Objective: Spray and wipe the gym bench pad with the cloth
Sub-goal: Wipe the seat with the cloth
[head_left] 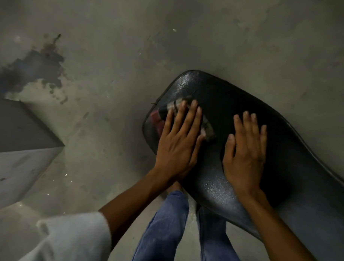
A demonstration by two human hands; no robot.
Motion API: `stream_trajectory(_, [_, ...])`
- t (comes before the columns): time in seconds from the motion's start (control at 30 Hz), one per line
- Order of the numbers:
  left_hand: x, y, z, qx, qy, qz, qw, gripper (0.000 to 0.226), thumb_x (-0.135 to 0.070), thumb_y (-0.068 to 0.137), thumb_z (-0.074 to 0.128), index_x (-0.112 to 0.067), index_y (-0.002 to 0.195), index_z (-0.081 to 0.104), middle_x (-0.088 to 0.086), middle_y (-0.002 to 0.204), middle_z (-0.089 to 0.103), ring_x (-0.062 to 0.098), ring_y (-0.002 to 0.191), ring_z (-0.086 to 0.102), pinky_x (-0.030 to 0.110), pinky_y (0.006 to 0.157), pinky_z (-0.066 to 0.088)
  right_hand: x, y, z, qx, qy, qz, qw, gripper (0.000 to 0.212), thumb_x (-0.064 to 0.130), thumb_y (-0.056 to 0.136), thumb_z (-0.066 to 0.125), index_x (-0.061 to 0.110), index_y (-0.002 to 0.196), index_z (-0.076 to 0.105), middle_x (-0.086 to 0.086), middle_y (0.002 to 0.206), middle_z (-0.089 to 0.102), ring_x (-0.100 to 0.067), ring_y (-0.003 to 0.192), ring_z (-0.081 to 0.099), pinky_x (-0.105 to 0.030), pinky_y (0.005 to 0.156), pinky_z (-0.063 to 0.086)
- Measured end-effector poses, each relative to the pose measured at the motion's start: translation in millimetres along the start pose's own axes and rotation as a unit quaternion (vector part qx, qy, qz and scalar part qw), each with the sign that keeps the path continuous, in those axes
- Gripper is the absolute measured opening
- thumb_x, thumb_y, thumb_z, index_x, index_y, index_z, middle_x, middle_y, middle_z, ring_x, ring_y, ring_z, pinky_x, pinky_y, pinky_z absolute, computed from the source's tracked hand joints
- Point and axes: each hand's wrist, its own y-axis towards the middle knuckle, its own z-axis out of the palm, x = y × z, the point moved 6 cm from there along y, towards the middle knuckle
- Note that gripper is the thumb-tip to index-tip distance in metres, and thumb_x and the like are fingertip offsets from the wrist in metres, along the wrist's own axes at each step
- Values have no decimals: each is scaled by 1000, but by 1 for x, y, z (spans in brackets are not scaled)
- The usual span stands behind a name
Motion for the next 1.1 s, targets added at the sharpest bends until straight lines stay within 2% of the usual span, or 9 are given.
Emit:
stream_trajectory(0.1, [-23, 52, 10, 10, 0, 9, 1000, 65, -39, 114, 31, -5, 168, 18, 15, 177, 11, 31, 166, 4, 51, 135, -1, -2, 2, 2, -7, 18, 0, 1000, 47, 14, 113, 44, 4, 159, 48, -17, 171, 40, -30, 164, 31, -56, 135, 21])
stream_trajectory(0.17, [-35, 51, 16, 20, -3, 32, 999, 65, -39, 114, 32, -5, 168, 18, 15, 177, 10, 31, 166, 3, 51, 135, -2, -7, 2, -1, -11, 66, 19, 998, 47, 11, 112, 45, 1, 158, 50, -17, 170, 43, -30, 163, 33, -55, 134, 23])
stream_trajectory(0.23, [-47, 18, 18, 48, -13, 72, 996, 65, -41, 115, 30, -7, 168, 18, 13, 178, 8, 29, 166, 0, 54, 134, 4, -17, -1, -12, -21, 83, 41, 996, 47, 6, 110, 47, 1, 157, 51, -17, 169, 44, -30, 162, 35, -55, 134, 24])
stream_trajectory(0.37, [-49, -64, 19, 116, 12, 115, 986, 64, -43, 114, 27, -13, 170, 13, 7, 179, 2, 27, 166, -4, 57, 132, 14, -48, -28, -37, -52, 13, 84, 995, 48, 8, 110, 49, 2, 158, 50, -16, 168, 45, -30, 162, 35, -58, 133, 25])
stream_trajectory(0.6, [-82, 27, 34, 69, 13, 104, 992, 65, -42, 114, 31, -9, 169, 17, 11, 178, 8, 30, 166, 0, 54, 134, 4, -64, -46, -30, -35, -50, 97, 993, 51, 23, 114, 40, 8, 163, 44, -16, 172, 39, -30, 164, 30, -56, 134, 21])
stream_trajectory(0.73, [-95, -31, 33, 97, 7, 137, 986, 64, -39, 114, 34, -10, 169, 16, 9, 179, 5, 28, 166, -3, 56, 133, 9, -67, -46, -38, -22, -13, 96, 995, 51, 22, 114, 43, 8, 163, 45, -14, 173, 37, -29, 165, 28, -56, 135, 20])
stream_trajectory(0.83, [-88, -84, 28, 131, 33, 163, 977, 65, -41, 113, 31, -15, 170, 14, 5, 179, 2, 26, 166, -5, 57, 133, 10, -78, -65, -55, -24, -32, 118, 992, 52, 26, 114, 45, 13, 164, 42, -13, 175, 34, -27, 166, 24, -54, 136, 15])
stream_trajectory(1.0, [-108, -25, 39, 98, 29, 121, 987, 63, -45, 115, 29, -20, 170, 13, 4, 179, 2, 26, 166, -7, 57, 133, 0, -105, -115, -71, -27, -99, 194, 976, 55, 37, 114, 39, 22, 168, 37, -13, 177, 29, -31, 167, 20, -58, 135, 11])
stream_trajectory(1.1, [-136, -14, 55, 99, 15, 130, 986, 64, -44, 115, 31, -18, 170, 13, 6, 179, 2, 28, 166, -7, 55, 133, -2, -111, -124, -63, -13, -107, 211, 972, 56, 41, 116, 33, 23, 169, 34, -13, 178, 25, -31, 168, 15, -59, 135, 9])
